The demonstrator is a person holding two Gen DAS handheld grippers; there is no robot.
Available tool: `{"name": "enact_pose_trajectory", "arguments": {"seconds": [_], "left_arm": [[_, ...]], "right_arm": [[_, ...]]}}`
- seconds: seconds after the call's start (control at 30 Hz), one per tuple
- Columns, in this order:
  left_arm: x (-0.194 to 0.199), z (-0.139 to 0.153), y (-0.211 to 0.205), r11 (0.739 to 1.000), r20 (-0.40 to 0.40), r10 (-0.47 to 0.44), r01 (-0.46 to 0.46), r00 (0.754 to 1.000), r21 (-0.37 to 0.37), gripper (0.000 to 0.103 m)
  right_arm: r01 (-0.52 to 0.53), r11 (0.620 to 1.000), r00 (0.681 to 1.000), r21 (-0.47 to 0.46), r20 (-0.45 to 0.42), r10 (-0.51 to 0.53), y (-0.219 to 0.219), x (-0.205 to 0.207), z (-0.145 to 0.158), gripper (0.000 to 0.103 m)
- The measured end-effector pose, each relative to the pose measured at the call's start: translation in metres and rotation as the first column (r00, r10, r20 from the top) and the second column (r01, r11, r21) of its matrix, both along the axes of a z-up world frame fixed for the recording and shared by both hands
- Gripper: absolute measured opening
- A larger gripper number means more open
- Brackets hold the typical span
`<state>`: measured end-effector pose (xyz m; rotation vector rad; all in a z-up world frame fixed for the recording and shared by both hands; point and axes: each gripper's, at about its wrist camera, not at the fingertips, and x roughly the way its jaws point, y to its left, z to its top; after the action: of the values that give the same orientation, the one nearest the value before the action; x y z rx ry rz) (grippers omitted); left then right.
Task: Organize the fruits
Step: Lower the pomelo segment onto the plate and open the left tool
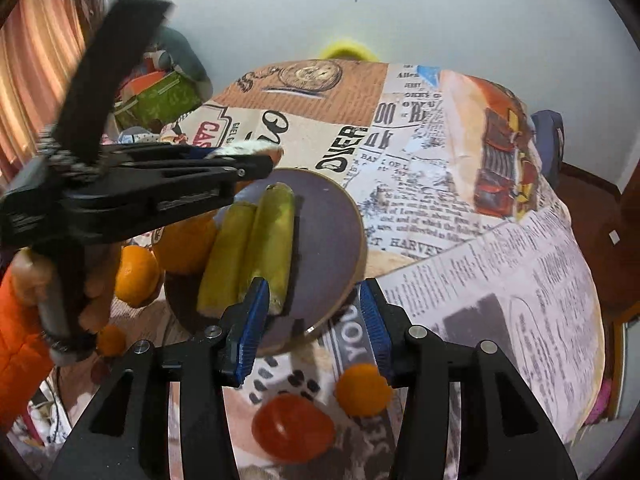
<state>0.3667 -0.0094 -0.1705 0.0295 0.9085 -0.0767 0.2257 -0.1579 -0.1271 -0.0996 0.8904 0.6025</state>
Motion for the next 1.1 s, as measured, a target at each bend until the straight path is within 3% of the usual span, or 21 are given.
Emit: {"name": "enact_pose_trajectory", "arguments": {"seconds": [0.13,0.3,0.37,0.8,1.1], "left_arm": [[0.002,-0.006,0.004,0.999,-0.039,-0.003,0.001,0.999,-0.053,0.028],[-0.011,0.000,0.004,0.997,-0.040,-0.017,0.014,0.999,-0.077,0.042],[-0.019,0.005,0.005,0.995,-0.039,-0.023,0.020,0.999,-0.095,0.043],[-0.098,0.057,0.034,0.994,0.051,0.030,-0.025,0.998,-0.103,0.044],[-0.161,0.066,0.058,0.995,0.079,0.075,-0.070,0.994,-0.065,0.055]], "right_arm": [[0.016,1.000,1.000,0.010,-0.011,-0.016,-0.006,0.001,-0.004,0.044],[0.034,0.999,0.999,0.017,-0.015,-0.034,-0.009,0.002,-0.006,0.044],[0.039,0.999,0.999,0.024,-0.011,-0.039,-0.010,-0.001,-0.004,0.044],[0.041,0.999,0.998,0.005,0.055,-0.042,-0.007,-0.035,0.019,0.044],[0.060,0.998,0.994,-0.006,0.094,-0.059,-0.008,-0.064,0.032,0.053]]}}
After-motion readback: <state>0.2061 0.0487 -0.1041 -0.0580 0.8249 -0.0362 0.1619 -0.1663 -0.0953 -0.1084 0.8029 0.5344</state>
